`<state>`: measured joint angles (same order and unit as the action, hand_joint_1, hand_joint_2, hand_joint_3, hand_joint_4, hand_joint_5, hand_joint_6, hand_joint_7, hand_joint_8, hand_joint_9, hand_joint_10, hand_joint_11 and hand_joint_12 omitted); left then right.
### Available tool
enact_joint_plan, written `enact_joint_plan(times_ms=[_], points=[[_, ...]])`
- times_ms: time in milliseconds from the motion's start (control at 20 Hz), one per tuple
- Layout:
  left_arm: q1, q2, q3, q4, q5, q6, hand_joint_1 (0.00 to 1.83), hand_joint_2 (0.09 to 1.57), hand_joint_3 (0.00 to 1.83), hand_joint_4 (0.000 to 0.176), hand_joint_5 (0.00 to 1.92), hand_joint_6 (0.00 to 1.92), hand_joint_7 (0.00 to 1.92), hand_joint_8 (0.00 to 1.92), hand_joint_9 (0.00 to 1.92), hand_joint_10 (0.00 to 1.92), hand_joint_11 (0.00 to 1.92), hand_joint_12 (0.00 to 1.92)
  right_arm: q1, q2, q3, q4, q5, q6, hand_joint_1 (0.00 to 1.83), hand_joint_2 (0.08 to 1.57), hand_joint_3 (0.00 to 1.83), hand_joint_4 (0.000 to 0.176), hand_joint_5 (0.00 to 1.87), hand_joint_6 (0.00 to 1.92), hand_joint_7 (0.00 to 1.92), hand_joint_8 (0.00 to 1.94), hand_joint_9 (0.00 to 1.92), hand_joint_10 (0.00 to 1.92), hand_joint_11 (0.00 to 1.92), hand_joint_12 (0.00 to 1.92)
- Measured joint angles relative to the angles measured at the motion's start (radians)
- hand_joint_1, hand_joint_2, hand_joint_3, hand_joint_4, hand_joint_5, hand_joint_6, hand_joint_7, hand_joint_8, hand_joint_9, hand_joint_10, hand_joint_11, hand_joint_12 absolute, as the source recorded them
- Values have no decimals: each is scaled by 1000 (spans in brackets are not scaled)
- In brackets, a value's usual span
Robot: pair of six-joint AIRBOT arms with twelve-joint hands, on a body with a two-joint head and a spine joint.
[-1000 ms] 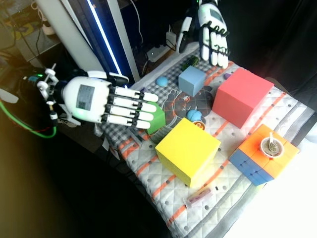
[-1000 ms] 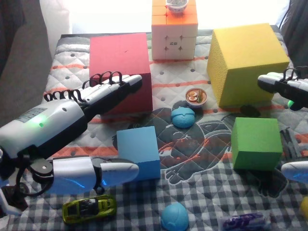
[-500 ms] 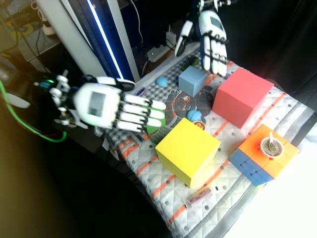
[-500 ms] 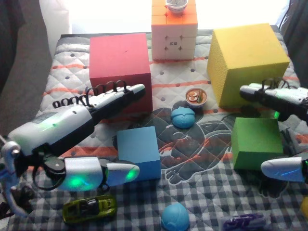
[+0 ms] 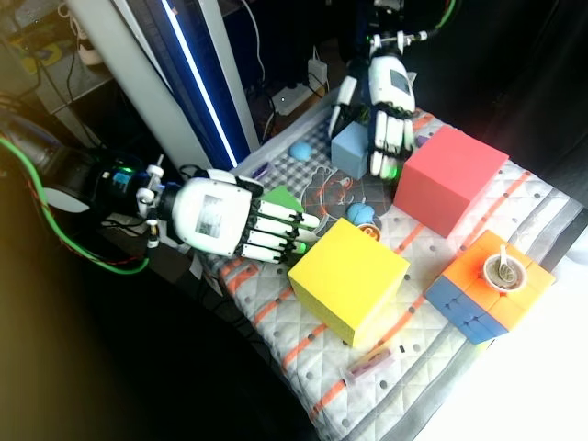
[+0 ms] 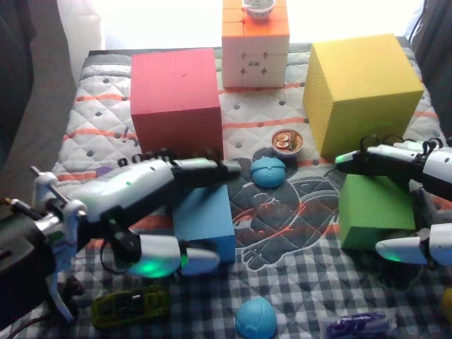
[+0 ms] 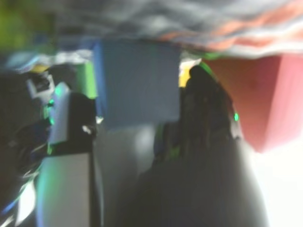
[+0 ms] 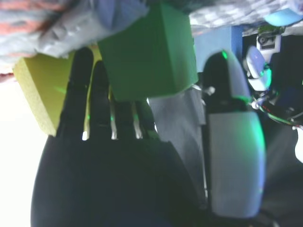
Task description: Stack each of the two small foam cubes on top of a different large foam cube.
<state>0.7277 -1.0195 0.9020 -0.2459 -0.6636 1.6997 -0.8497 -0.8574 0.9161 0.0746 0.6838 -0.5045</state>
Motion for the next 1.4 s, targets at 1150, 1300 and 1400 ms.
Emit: enact_joint_plan(times_ms=[1150, 1300, 1400], points=[[-276, 183, -77, 88, -73, 165, 1335, 1127, 0, 0, 243, 1152, 415, 1190, 608, 1529, 613, 1870, 391, 139, 7, -165, -22, 2, 1063, 1376, 0, 0, 450, 1761, 614, 1617, 452, 1672, 446, 1921], [-365, 146, -8, 40, 16, 168, 1338, 1158, 0, 0, 368, 585, 857, 1248, 927, 1669, 1012, 1919, 467, 92, 58, -170, -129, 2, 1280, 1324, 6, 0, 374, 1737, 588, 1570, 624, 1669, 570, 1921], [-388, 131, 29, 5, 63, 170, 1344, 1156, 0, 0, 457, 309, 864, 1261, 980, 1760, 1087, 1921, 510, 59, 97, -172, -190, 2, 1268, 1350, 10, 0, 396, 1780, 535, 1607, 636, 1718, 582, 1921]])
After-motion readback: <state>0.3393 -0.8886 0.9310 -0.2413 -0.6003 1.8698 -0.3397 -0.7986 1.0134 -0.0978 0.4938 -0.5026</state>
